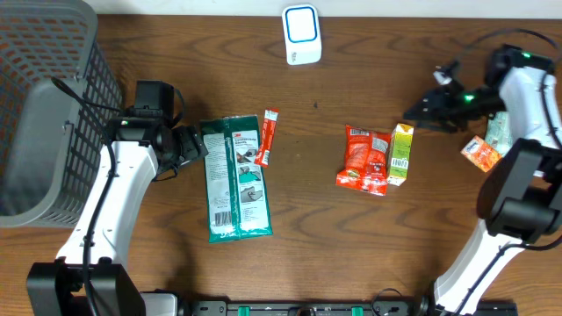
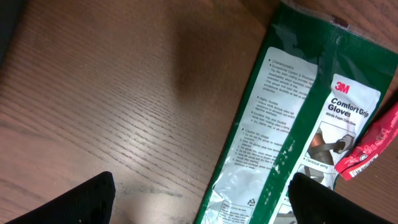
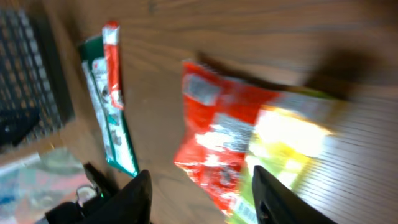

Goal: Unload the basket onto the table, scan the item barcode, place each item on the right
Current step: 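Release the Kleenex pack and move the right gripper over the red bag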

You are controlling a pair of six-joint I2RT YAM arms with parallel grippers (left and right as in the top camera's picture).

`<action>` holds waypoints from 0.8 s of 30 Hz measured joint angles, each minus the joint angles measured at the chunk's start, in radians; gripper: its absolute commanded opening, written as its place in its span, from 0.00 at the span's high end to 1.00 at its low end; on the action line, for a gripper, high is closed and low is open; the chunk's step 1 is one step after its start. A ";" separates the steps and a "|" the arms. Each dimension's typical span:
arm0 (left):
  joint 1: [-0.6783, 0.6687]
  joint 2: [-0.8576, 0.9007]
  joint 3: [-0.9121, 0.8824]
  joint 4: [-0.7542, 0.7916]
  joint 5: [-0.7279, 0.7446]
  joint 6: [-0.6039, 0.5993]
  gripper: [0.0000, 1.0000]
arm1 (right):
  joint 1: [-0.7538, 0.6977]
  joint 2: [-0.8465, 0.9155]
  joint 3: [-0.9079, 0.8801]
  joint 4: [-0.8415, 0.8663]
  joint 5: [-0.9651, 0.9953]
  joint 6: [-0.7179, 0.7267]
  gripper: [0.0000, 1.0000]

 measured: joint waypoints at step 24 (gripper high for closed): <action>0.000 0.000 0.000 0.000 0.000 0.000 0.10 | 0.489 -0.029 -0.051 0.122 0.843 0.583 0.96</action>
